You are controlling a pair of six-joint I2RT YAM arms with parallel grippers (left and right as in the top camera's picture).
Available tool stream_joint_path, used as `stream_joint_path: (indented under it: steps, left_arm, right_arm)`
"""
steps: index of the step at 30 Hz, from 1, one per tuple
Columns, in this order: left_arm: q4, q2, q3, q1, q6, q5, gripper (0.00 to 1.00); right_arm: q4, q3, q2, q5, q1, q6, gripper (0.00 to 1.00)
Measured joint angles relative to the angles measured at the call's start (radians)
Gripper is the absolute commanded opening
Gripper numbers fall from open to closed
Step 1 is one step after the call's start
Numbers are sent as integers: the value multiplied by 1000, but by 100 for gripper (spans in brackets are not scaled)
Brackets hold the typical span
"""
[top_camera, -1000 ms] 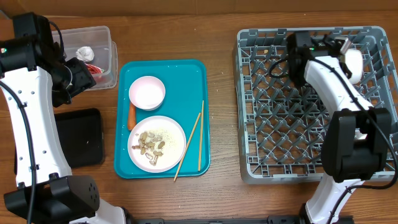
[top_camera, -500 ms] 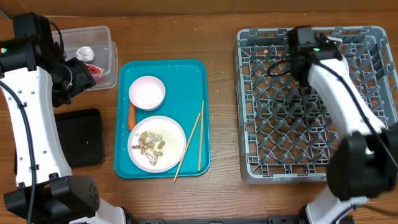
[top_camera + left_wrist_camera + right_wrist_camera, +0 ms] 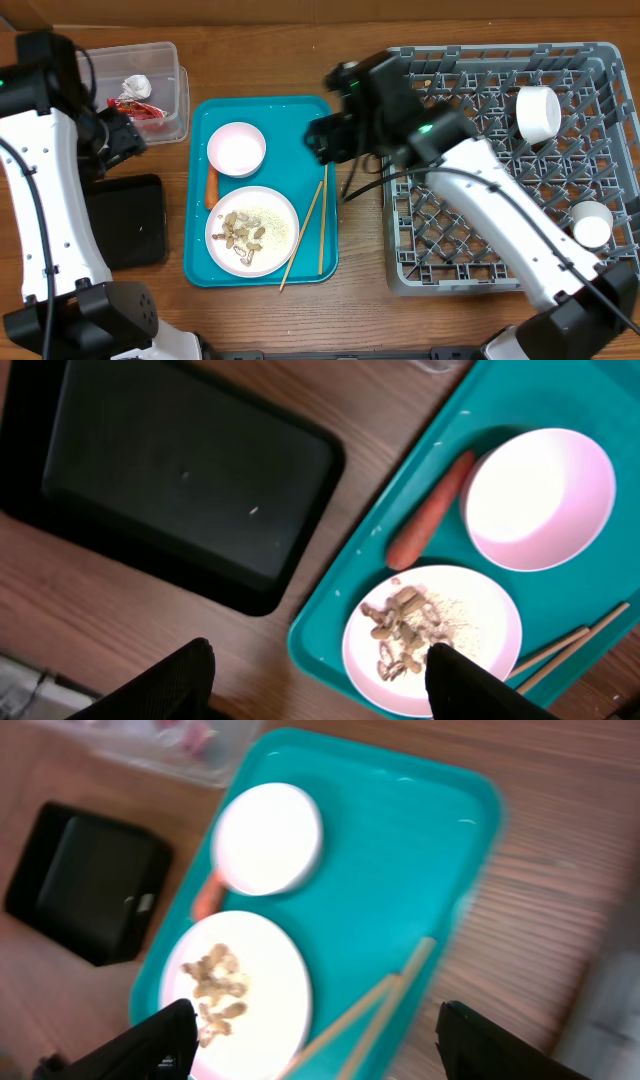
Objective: Sort waste into correct bins and load items into the dishwasher
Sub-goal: 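Move the right gripper to the pink bowl on the tray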
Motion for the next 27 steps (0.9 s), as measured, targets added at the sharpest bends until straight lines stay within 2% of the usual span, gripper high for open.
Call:
stream_joint_path:
  steps: [2,5,6,11,16,27]
  left_arm:
    - [-10,0,0,36,0,0,70]
    - [-17,0,0,75,0,-7,69]
    - [-19,0,0,77,0,-8,69]
    - [-18,0,0,84,-12,-8,69]
    - [-16,0,0,88,-14,-7,69]
    - [-15,0,0,88,-14,-7,69]
  right_arm:
    - [84,0,27,-4,53,11,87]
    - [234,0,87,51,117,32,86]
    - [283,0,129,82,137,44,79]
    - [434,5,278,142,141,93,64]
    - [514,5,406,160,141,124,61]
    - [569,5,501,166,143,209,60]
